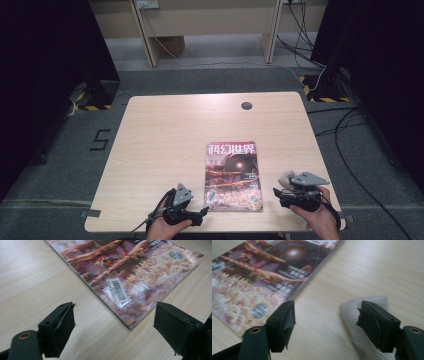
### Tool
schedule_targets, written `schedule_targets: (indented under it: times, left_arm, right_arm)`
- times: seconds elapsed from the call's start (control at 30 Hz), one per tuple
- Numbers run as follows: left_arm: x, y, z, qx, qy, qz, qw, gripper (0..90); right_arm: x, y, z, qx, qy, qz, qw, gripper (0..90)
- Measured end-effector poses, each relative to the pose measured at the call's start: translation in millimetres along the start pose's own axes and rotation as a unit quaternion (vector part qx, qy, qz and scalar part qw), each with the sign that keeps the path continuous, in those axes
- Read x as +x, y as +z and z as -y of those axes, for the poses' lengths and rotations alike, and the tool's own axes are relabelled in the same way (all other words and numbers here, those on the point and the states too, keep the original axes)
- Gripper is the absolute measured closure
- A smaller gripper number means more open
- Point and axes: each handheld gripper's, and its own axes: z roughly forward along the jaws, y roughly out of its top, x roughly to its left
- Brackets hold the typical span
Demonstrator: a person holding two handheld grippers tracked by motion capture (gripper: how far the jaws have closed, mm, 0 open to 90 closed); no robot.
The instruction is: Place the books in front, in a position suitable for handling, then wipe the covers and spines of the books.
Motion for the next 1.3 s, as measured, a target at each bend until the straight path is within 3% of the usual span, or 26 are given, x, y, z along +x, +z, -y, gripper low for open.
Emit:
schedule_targets:
  times: [0.27,0.4,0.73,0.83,1.07,1.17,1.3]
  left_arm:
    - [9.0,-7.0,6.1,0.001,-0.01,-0.011,0.9999,16.2]
    - [9.0,-6.9,7.0,0.002,-0.009,-0.01,0.9999,15.6]
    - [7.9,-3.8,4.9,-0.002,-0.001,-0.009,1.0,15.4]
    - [8.1,-2.4,4.7,0.001,-0.001,-0.007,1.0,15.4]
    - [7.7,-0.5,4.6,0.004,0.0,-0.008,1.0,15.4]
    - [6.7,0.5,4.5,0.006,0.003,-0.008,0.9999,15.4]
    - [6.3,0.4,4.4,0.006,0.004,-0.008,0.9999,15.5]
  right_arm:
    - [-24.4,-14.0,13.0,-0.006,0.027,0.047,0.9985,25.2]
    - [-31.0,-17.5,18.8,-0.004,0.036,0.058,0.9976,24.3]
    - [-36.6,-15.5,26.8,0.016,0.042,0.059,0.9972,29.4]
    - [-38.6,-14.0,27.9,0.022,0.03,0.062,0.9974,32.6]
    - [-47.5,-4.6,32.9,0.054,0.02,0.05,0.9971,46.2]
    - [-50.9,-2.1,33.0,0.049,0.03,0.032,0.9978,49.6]
    - [-51.6,-1.5,32.7,0.044,0.026,0.03,0.9982,58.2]
